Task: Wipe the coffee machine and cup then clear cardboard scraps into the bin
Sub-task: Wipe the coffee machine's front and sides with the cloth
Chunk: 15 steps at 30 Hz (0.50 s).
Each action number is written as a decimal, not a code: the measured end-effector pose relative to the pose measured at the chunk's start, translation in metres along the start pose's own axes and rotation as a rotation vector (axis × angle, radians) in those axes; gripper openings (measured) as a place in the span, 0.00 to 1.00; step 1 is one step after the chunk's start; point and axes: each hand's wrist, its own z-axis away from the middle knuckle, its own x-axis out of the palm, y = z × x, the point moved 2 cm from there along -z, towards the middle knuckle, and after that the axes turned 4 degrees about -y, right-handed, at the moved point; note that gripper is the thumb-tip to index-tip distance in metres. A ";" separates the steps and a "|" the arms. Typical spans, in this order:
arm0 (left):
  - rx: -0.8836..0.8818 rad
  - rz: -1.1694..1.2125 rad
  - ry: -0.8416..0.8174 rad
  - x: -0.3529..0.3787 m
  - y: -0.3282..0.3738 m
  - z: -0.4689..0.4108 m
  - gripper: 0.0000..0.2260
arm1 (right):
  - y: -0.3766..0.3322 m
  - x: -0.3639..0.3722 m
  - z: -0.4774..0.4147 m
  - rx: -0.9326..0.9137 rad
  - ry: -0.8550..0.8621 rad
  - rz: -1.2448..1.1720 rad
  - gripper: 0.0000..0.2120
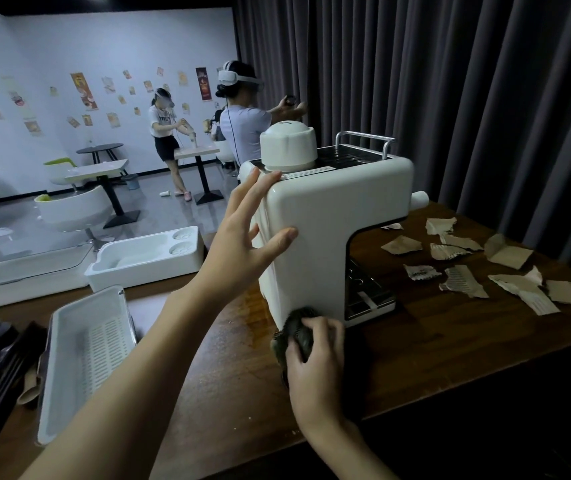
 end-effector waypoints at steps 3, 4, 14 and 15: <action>-0.010 0.010 -0.005 -0.002 0.001 0.000 0.31 | 0.007 -0.009 -0.009 0.139 0.064 -0.029 0.14; -0.010 0.014 -0.007 -0.002 0.001 0.000 0.31 | 0.009 -0.012 -0.012 0.177 0.078 -0.035 0.14; -0.026 0.014 -0.028 -0.004 0.005 0.001 0.31 | 0.038 -0.050 -0.068 0.411 0.144 -0.107 0.18; -0.028 0.018 -0.028 -0.004 0.005 0.001 0.31 | 0.044 -0.058 -0.077 0.447 0.155 -0.105 0.19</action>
